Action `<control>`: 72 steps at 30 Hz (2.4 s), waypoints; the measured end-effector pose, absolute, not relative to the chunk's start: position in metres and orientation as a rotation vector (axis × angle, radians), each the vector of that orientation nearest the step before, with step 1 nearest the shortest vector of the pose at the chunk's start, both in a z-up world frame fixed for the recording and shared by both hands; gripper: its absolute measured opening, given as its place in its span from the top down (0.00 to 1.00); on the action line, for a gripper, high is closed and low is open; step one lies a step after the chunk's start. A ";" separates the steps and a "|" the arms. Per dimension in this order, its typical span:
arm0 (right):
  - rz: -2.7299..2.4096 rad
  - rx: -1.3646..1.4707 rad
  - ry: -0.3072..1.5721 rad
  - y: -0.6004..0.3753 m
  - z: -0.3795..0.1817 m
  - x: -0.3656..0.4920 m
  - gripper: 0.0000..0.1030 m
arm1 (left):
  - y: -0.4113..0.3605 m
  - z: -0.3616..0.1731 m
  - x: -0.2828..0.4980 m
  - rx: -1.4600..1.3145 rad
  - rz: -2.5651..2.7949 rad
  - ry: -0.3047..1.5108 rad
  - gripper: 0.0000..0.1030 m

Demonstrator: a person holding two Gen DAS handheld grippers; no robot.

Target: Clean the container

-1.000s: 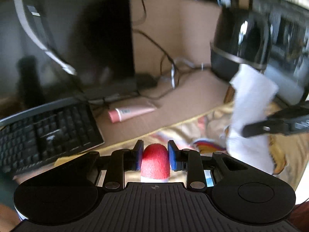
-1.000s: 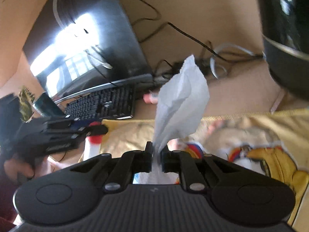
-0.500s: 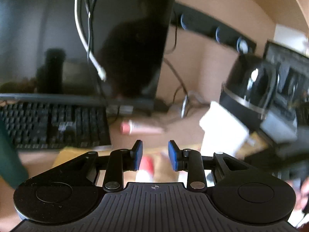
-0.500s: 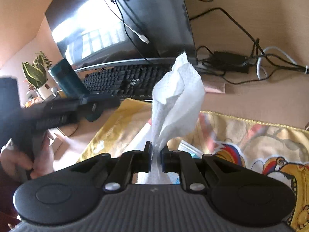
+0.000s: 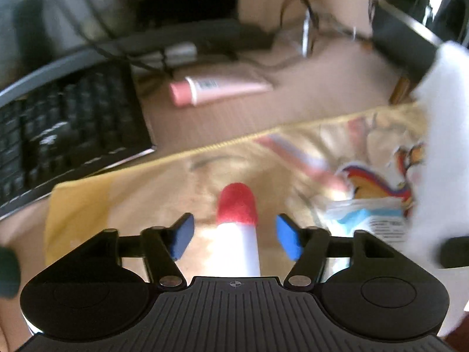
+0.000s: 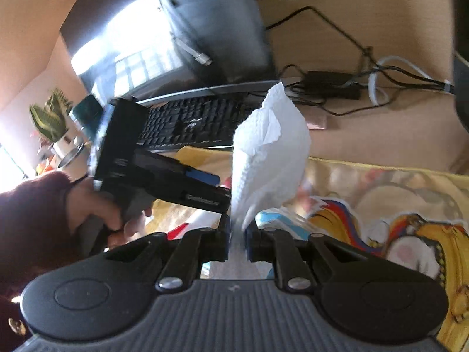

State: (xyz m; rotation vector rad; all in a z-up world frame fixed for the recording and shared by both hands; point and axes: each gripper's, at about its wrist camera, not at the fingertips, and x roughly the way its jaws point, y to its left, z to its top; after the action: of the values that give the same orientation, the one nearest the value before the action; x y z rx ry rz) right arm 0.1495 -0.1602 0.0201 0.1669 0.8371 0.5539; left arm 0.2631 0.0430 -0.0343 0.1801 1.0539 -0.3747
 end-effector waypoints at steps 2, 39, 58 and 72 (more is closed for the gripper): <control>0.526 0.195 0.834 -0.172 0.019 0.148 0.87 | 0.038 -0.033 0.268 0.205 -0.390 1.060 0.68; 0.546 0.111 0.858 -0.137 0.025 0.170 0.85 | 0.100 0.013 0.143 -0.064 -0.298 0.566 0.67; 0.638 0.113 0.855 -0.139 0.014 0.122 0.85 | 0.083 -0.024 0.179 0.160 -0.375 1.088 0.59; 0.978 0.244 0.756 -0.125 0.055 0.101 0.85 | 0.162 -0.045 0.191 -0.982 -0.349 1.096 0.67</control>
State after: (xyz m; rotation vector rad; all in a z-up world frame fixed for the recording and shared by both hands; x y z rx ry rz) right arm 0.1011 -0.1248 0.0548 0.2438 0.7559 0.9780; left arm 0.1907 0.1624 -0.0454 -0.9818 1.0964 -0.3493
